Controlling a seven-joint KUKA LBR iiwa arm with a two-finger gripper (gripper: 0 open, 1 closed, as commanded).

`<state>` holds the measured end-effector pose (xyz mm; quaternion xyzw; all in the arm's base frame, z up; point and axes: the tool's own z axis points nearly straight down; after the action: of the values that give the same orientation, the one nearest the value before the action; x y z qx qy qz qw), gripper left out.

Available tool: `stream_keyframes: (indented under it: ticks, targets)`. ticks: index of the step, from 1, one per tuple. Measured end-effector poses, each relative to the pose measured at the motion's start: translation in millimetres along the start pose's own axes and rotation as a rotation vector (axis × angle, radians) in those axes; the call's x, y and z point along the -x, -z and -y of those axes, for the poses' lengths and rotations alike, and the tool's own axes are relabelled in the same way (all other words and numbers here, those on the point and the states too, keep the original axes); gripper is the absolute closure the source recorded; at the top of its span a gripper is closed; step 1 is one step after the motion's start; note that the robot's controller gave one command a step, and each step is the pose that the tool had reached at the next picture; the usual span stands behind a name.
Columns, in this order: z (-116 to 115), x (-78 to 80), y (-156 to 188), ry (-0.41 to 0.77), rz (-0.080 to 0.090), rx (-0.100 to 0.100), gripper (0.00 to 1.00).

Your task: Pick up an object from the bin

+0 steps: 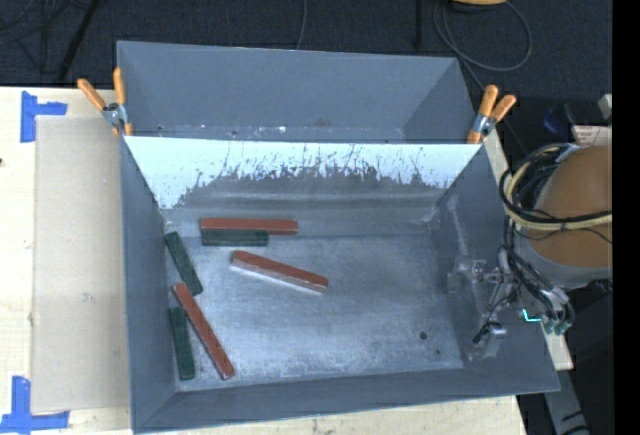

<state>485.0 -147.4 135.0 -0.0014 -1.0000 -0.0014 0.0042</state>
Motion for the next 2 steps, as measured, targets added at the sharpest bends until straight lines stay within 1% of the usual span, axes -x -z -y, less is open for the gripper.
stream_keyframes:
  ticks: [1, 2]
  targets:
    - [-2, 11.3, -48, -0.006, 0.003, 0.000, 0.00]
    - [-20, 14.3, -24, 0.050, 0.010, -0.002, 0.00]
